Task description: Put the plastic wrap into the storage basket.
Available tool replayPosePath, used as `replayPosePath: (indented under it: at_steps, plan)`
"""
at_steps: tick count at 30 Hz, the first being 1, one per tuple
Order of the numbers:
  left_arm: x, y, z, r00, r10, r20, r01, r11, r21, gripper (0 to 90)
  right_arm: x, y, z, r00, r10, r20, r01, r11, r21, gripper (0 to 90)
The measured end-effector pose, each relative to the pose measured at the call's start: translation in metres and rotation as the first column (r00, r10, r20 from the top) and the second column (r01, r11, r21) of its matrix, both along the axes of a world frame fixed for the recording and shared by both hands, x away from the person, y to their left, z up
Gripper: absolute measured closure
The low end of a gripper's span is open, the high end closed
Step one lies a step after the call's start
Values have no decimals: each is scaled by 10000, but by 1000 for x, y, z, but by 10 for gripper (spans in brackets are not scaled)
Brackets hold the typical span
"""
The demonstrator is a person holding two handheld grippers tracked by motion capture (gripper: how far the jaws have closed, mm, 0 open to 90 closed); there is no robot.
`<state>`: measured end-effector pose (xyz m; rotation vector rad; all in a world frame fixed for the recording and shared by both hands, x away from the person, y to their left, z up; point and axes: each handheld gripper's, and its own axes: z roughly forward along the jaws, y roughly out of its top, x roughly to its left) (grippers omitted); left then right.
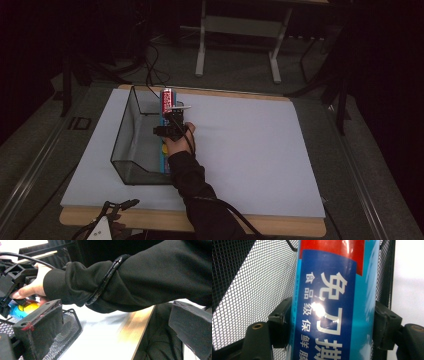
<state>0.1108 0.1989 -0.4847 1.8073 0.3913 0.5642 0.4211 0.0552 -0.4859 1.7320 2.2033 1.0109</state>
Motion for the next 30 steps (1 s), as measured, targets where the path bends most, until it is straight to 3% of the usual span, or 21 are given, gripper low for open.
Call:
replayPosePath:
  at_steps: [7,11,15,21,27,30]
  plan:
    - [0,0,0,10000,-10,-19,10,10000,22,3,-1,-1,4,9984,428,366,-408,9977,-538,247]
    - [0,-1,-1,10000,-10,-13,11,10000,63,3,-3,-8,14,9947,808,643,-790,9964,-299,178]
    - [1,-1,-1,10000,-17,-37,18,10000,61,3,-3,-16,25,9869,1418,773,-1374,9887,-593,146]
    - [1,-1,-1,10000,-21,-91,22,10000,50,3,-15,-34,37,9613,2444,1273,-2311,9666,-1107,136]
    - [1,-2,-2,9999,-3,-117,3,10000,60,3,-29,-54,44,9369,3183,1446,-3066,9468,-978,131]
    - [1,-2,-2,9999,14,-122,-13,10000,58,3,-37,-64,48,9239,3400,1752,-3293,9401,-880,129]
